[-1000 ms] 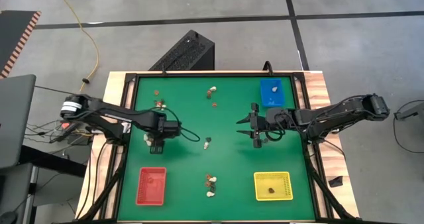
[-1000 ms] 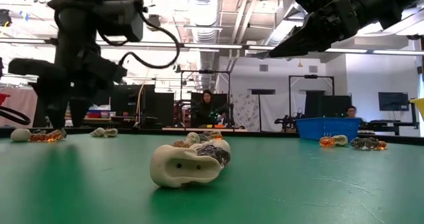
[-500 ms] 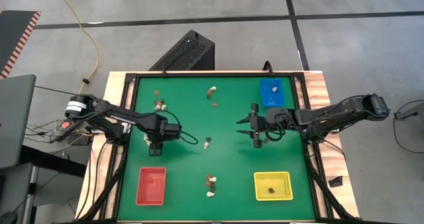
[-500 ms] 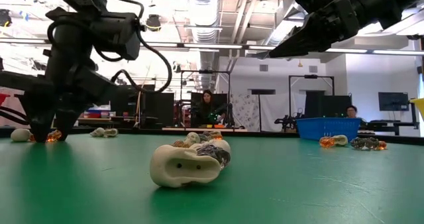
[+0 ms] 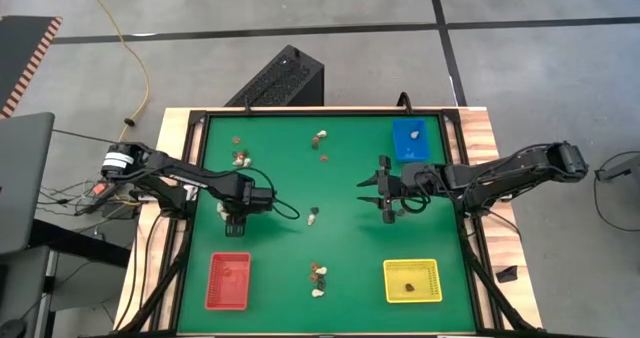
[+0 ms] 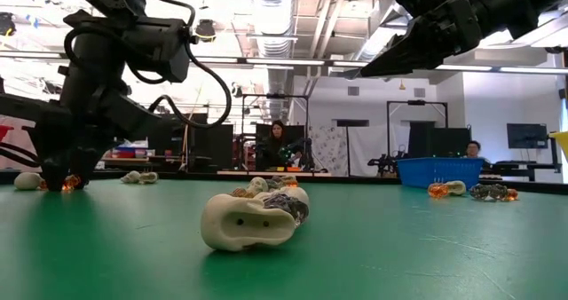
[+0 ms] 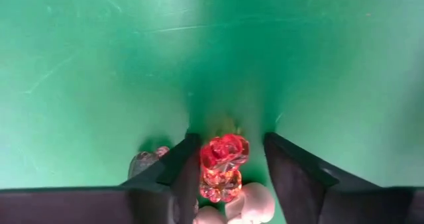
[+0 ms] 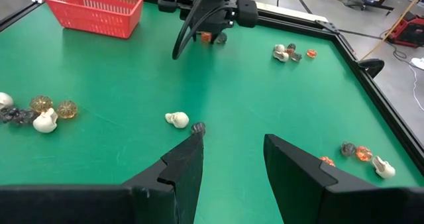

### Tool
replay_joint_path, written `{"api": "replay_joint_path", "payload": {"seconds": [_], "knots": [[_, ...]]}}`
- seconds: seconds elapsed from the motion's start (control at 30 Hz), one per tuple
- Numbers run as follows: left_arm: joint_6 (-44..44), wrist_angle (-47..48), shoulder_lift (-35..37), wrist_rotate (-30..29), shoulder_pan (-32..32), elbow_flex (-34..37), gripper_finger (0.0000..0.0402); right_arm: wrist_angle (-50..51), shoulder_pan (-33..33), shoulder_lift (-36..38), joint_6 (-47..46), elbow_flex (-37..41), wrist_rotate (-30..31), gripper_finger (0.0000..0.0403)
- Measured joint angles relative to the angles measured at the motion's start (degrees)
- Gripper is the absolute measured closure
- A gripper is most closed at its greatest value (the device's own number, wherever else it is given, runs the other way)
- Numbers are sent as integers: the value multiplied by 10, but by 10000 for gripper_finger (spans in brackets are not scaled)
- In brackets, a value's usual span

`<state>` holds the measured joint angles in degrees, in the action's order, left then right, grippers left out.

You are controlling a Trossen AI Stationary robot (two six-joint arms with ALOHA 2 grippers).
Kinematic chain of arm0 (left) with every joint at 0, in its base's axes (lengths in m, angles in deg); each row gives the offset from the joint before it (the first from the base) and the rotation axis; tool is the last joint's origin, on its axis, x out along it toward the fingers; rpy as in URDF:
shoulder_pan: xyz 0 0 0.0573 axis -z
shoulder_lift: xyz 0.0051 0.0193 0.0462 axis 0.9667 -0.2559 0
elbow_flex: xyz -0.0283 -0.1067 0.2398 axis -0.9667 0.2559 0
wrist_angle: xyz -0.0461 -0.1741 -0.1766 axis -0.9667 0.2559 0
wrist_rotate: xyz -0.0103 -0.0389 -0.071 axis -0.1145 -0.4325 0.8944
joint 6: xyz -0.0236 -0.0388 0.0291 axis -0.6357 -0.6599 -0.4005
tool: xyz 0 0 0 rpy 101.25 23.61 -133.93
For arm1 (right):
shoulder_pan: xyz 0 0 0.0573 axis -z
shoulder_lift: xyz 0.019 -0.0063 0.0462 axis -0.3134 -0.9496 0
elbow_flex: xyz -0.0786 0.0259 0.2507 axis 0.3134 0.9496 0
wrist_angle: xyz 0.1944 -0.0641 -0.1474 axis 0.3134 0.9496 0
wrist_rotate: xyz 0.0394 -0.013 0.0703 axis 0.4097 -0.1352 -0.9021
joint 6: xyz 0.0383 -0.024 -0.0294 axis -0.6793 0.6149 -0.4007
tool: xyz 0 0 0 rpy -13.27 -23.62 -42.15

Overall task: Sort Halloween decoration
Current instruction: Put the orange pumpkin toy into the red bin, then put the black skull toy into the yellow bin

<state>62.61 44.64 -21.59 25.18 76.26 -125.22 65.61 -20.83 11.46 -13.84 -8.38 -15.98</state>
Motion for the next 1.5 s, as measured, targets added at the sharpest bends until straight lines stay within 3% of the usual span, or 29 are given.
{"api": "replay_joint_path", "payload": {"seconds": [0.27, 0.4, 0.6, 0.77, 0.9, 1.17, 1.37, 1.5], "knots": [[-1, 6, 0, -3, 0, -4, 322, 0, 0, 0, 0, 0, 0, 214], [-17, 33, -4, 3, 0, -29, 318, -3, 0, 0, -3, 0, 0, 214], [-78, 35, 25, 89, 32, -77, 303, -5, 0, 0, -19, 0, -2, 214], [-194, 27, 80, 97, 102, -107, 316, -11, -1, 0, -20, 0, -31, 214], [-345, -17, 122, 87, 189, -108, 314, -33, -6, 0, -29, 0, -46, 214], [-584, -64, 102, -51, 392, -99, 292, -45, -36, 0, -30, 0, -46, 214], [-689, -37, 72, -63, 441, -99, 270, -49, -38, 0, -30, 0, -46, 214], [-694, -43, 66, -47, 437, -99, 249, -49, -39, 0, -30, 0, -46, 214]]}}
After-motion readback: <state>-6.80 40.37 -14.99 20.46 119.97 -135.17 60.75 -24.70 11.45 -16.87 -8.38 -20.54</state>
